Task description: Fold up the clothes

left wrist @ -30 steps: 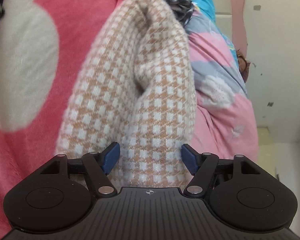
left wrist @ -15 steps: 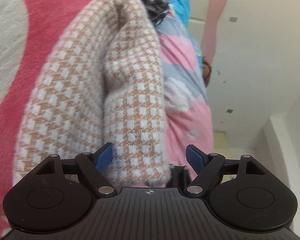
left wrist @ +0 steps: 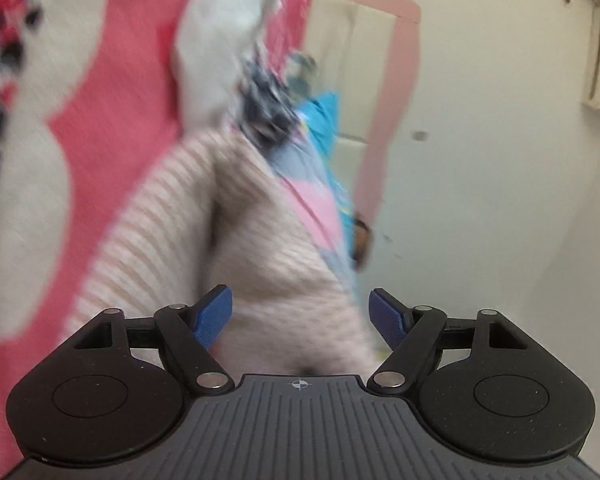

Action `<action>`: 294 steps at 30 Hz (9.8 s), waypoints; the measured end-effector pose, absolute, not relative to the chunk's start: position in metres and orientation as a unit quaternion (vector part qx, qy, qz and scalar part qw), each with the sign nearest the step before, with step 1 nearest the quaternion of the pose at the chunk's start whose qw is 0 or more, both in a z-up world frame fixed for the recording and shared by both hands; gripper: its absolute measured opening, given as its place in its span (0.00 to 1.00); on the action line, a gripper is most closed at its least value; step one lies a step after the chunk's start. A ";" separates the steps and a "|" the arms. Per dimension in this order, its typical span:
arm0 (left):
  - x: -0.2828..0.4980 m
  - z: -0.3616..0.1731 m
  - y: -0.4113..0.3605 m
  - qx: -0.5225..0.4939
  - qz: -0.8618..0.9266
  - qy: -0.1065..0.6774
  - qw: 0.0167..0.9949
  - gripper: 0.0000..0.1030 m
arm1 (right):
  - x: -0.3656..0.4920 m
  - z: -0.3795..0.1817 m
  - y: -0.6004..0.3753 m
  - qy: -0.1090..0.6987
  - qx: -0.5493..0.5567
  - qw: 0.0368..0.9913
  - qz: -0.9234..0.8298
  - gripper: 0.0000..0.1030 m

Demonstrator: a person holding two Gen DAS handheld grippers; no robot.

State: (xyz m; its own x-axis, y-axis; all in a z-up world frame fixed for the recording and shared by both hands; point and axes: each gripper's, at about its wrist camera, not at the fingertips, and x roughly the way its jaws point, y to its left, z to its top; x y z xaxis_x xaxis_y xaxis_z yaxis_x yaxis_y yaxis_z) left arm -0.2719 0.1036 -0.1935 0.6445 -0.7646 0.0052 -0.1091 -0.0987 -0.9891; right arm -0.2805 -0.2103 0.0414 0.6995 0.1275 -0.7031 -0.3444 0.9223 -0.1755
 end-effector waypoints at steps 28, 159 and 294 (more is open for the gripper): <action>-0.146 -0.171 0.041 -0.500 -0.207 0.478 0.692 0.60 | -0.209 0.106 -0.167 0.459 -0.197 0.836 0.227 0.45; -0.322 -0.128 -0.018 -0.085 -0.283 0.320 0.900 0.50 | -0.138 -0.087 -0.134 0.518 -0.002 0.815 0.259 0.01; -0.337 -0.101 0.017 -0.197 -0.170 0.340 0.904 0.63 | -0.346 -0.023 -0.264 0.457 0.225 0.859 0.051 1.00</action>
